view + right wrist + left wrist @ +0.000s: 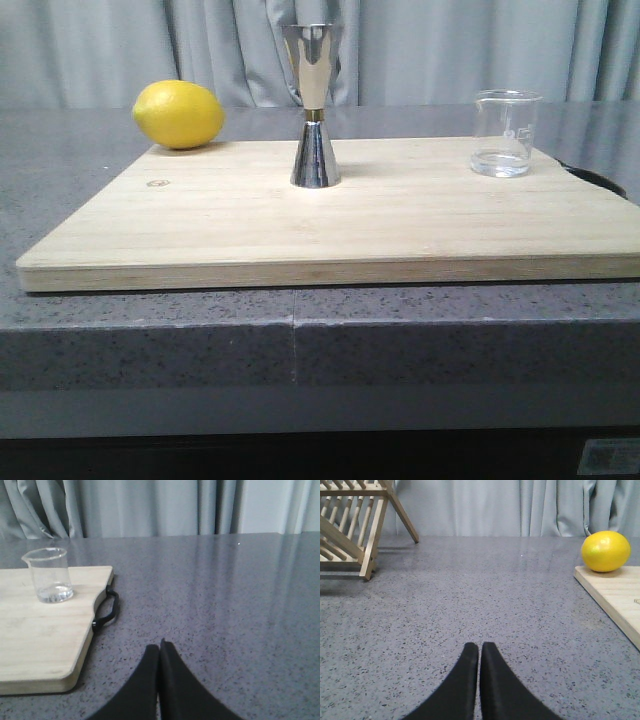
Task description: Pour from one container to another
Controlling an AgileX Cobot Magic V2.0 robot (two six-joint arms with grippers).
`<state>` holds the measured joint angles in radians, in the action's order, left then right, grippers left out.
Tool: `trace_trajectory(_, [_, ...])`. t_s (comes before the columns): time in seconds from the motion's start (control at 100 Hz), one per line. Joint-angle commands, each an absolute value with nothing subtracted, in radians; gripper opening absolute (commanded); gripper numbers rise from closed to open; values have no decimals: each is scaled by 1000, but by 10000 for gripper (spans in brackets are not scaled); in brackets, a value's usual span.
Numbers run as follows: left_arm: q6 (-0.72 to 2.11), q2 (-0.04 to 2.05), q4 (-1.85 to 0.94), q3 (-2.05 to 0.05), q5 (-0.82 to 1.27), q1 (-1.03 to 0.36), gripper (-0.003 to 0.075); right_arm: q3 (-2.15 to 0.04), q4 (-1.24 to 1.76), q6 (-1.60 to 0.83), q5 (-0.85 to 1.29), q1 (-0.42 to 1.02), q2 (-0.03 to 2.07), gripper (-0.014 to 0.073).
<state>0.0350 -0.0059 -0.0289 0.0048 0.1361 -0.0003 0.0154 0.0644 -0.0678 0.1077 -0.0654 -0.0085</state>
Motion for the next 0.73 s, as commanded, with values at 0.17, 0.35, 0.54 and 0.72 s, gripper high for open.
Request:
trace_trajectory(0.17, [38, -28, -29, 33, 55, -7, -19, 22, 62, -78, -48, -34, -29, -58])
trace_trajectory(0.35, [38, -28, -29, 33, 55, -7, -19, 22, 62, -78, -48, -34, -29, -58])
trace_trajectory(0.54, [38, -28, -29, 33, 55, -7, -19, 22, 62, -78, -48, -34, -29, -58])
trace_trajectory(0.72, [38, -28, -29, 33, 55, -7, -19, 22, 62, -78, -48, -34, -29, -58])
